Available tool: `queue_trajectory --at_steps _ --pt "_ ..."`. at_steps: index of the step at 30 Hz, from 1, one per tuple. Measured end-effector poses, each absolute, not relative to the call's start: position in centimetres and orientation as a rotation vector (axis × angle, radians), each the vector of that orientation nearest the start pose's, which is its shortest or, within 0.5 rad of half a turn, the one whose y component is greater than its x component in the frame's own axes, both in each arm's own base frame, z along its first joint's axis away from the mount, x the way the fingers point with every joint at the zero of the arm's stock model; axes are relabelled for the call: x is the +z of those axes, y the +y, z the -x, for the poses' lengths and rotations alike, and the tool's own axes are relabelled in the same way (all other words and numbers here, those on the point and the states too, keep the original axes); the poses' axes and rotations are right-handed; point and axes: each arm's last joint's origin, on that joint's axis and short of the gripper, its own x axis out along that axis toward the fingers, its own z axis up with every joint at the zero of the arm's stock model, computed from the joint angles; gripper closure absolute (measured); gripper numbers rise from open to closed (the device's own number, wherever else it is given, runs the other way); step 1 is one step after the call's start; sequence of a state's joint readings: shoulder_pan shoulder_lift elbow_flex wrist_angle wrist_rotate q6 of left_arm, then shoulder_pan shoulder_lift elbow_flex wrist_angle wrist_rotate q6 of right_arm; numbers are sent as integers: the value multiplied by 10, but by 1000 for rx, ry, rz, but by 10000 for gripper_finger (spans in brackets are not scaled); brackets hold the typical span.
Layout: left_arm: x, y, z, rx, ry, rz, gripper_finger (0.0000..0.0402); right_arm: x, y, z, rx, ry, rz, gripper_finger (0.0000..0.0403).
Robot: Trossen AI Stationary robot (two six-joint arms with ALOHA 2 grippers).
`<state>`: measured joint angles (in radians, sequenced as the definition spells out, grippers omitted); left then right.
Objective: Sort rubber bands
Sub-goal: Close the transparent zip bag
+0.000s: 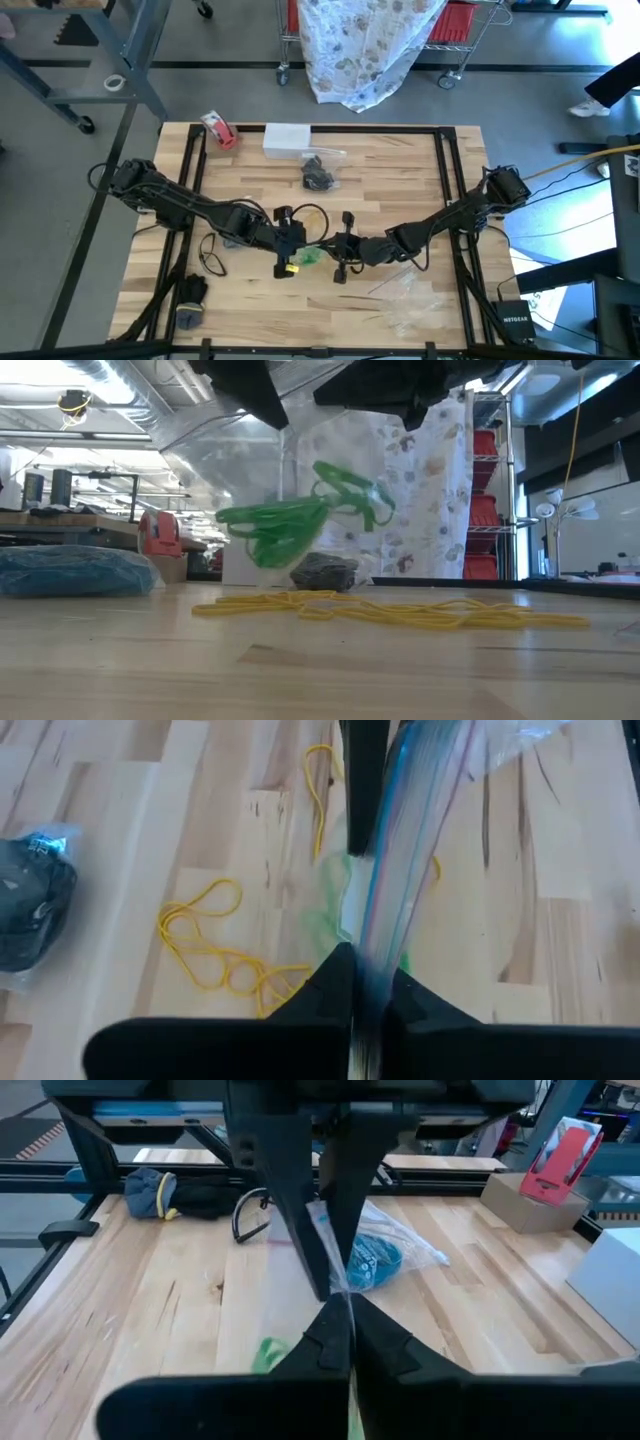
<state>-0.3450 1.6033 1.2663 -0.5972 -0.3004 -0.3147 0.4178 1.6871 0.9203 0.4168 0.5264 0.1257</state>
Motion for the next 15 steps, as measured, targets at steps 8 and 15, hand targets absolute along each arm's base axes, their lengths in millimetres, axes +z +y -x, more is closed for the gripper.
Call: queue_trajectory --at_steps 8,15 --pt "266 -106 -319 95 889 18 373 207 131 -331 -123 306 35 403" --pt "262 -104 -313 110 957 13 329 207 131 -331 -123 307 35 403"
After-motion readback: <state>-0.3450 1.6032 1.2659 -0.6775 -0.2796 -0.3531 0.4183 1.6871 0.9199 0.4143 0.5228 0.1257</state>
